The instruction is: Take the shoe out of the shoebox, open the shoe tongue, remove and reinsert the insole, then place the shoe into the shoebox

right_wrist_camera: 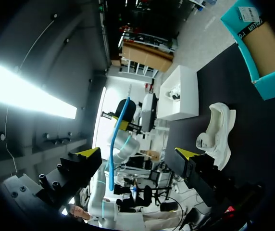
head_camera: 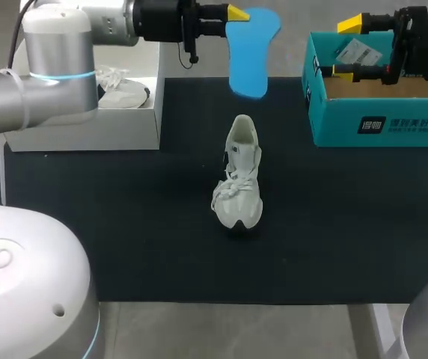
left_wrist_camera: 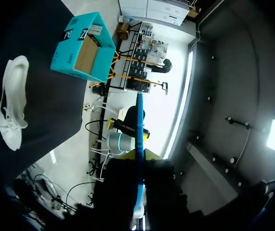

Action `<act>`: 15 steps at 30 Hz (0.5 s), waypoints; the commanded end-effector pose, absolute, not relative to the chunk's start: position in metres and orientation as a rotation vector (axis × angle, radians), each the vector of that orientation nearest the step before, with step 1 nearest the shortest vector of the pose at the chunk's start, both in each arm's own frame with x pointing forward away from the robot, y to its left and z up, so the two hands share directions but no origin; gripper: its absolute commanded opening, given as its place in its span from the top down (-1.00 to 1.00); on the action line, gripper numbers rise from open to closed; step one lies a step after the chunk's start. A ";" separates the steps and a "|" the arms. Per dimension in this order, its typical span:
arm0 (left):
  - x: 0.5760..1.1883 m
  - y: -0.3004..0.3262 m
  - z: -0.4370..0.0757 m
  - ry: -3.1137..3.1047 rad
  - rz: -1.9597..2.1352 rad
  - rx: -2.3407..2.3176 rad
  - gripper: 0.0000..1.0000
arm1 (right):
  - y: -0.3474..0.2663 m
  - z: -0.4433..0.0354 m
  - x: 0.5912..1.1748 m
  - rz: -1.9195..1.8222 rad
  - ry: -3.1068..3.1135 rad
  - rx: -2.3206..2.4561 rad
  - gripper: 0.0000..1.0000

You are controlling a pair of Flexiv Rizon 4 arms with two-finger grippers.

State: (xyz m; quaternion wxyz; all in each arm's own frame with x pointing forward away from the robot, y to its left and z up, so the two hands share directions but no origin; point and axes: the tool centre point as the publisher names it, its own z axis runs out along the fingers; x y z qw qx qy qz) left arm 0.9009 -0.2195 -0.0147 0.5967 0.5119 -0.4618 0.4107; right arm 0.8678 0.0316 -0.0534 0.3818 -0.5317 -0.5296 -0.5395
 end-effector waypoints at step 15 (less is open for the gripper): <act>0.908 -0.236 -0.041 -1.064 1.000 1.229 1.00 | 0.085 0.012 0.879 -0.790 -1.659 -2.004 -1.00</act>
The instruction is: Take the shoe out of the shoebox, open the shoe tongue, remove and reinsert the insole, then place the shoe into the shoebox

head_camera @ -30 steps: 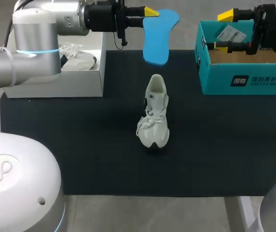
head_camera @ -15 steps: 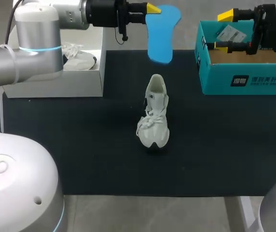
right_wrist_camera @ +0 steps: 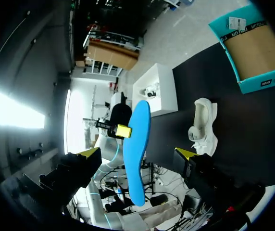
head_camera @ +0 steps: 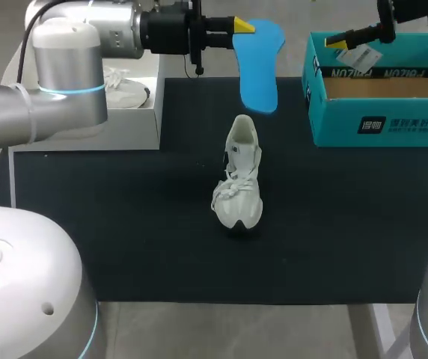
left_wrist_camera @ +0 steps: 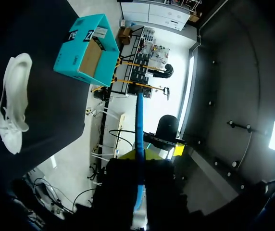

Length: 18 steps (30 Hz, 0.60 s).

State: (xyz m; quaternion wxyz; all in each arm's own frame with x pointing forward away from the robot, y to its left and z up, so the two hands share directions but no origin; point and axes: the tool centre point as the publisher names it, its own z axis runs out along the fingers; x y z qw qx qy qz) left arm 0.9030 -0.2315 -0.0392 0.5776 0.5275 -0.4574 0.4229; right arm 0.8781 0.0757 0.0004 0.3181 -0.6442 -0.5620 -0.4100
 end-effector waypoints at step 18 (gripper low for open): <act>0.913 -0.236 -0.046 -1.054 1.029 1.211 1.00 | 0.090 0.028 0.863 -0.806 -1.682 -2.074 -1.00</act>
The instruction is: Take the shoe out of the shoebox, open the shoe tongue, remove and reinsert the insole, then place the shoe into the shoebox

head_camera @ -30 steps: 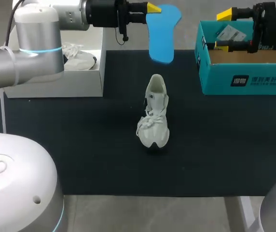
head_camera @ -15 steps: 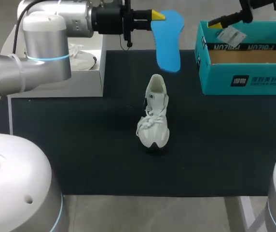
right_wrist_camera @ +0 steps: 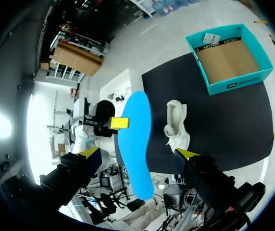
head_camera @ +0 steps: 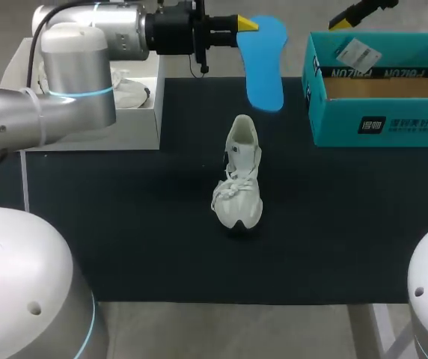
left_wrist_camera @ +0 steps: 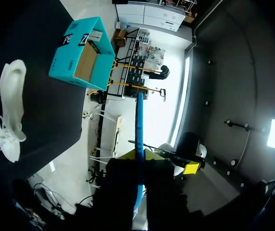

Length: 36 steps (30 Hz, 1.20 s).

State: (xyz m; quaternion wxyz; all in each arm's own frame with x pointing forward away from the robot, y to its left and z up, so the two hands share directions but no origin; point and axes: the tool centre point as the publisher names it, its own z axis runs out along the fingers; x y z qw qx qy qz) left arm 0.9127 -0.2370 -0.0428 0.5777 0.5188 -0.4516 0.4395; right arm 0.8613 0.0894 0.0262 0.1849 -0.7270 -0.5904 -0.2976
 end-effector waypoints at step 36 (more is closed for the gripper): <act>0.917 -0.236 -0.057 -1.101 1.009 1.223 1.00 | 0.160 0.039 0.859 -0.180 -2.103 -2.222 -1.00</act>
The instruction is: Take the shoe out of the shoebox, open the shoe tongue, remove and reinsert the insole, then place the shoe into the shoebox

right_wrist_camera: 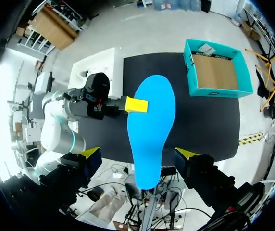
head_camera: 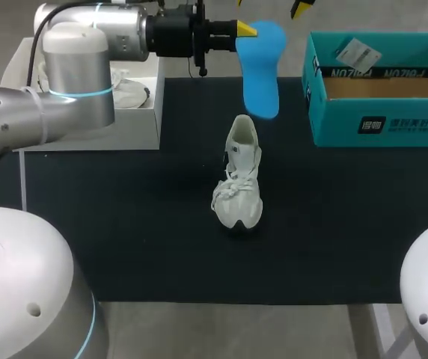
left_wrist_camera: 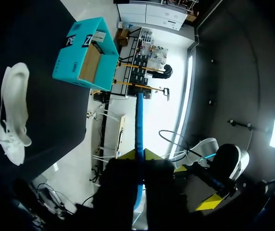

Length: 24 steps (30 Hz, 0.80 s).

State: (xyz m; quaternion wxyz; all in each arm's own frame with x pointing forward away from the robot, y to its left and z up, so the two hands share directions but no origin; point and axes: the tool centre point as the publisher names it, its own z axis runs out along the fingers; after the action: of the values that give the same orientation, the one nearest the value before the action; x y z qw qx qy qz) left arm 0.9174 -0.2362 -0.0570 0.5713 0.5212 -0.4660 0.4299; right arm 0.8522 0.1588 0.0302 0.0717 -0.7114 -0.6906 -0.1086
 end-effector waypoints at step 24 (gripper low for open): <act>0.914 -0.239 -0.054 -1.110 1.019 1.215 1.00 | 0.166 0.035 0.855 -0.109 -2.109 -2.296 -1.00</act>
State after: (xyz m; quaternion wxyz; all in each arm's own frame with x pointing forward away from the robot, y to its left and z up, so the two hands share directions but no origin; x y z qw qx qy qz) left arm 0.9150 -0.2382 -0.0543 0.5680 0.5161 -0.4721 0.4337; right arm 0.8561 0.1662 0.0352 0.0128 -0.7355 -0.6764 -0.0362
